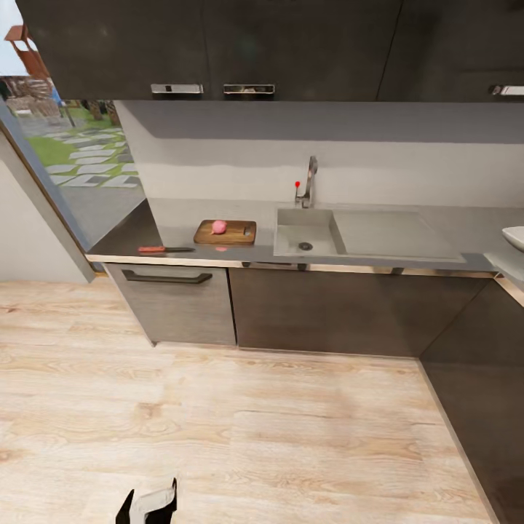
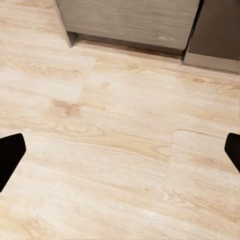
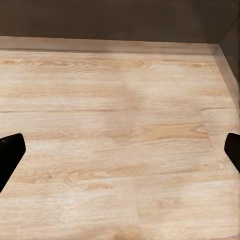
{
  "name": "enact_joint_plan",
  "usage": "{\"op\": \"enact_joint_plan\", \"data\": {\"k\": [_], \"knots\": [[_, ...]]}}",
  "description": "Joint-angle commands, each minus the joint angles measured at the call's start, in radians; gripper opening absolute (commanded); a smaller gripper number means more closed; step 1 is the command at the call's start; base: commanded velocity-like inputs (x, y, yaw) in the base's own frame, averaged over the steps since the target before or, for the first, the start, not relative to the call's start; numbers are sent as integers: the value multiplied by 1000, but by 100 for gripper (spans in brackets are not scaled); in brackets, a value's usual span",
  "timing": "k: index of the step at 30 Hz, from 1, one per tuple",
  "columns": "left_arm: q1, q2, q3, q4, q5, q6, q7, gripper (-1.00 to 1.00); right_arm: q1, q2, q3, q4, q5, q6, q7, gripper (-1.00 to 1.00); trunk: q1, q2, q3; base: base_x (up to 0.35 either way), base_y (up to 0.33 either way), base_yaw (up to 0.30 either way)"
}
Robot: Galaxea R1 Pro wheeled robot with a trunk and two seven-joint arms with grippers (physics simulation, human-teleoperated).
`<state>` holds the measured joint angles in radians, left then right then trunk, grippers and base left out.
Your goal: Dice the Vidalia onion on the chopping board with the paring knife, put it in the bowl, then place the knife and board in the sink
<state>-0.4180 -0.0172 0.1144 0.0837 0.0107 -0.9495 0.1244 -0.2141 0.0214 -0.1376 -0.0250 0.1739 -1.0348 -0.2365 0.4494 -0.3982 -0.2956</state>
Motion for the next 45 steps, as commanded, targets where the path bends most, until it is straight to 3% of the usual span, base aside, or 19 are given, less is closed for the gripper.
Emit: {"op": "enact_joint_plan", "data": {"k": [1, 2, 4, 14, 45], "knots": [[8, 4, 1, 4, -3, -32, 0, 100, -1, -2, -7, 0, 12, -2, -5, 100, 1, -2, -2, 0, 0, 0], [23, 10, 1, 4, -3, -78, 1, 100, -1, -6, -7, 0, 11, -2, -5, 100, 1, -2, -2, 0, 0, 0], [46, 18, 1, 4, -3, -98, 2, 100, -1, -11, -8, 0, 11, -2, -4, 100, 1, -2, -2, 0, 0, 0], [59, 40, 1, -1, -3, -76, 7, 100, -1, -6, -8, 0, 9, -4, -6, 100, 1, -2, 1, 0, 0, -44], [59, 42, 1, -2, -3, -45, 8, 100, -1, -8, -8, 0, 9, -5, -6, 100, 1, -2, 37, 0, 15, -196]]}}
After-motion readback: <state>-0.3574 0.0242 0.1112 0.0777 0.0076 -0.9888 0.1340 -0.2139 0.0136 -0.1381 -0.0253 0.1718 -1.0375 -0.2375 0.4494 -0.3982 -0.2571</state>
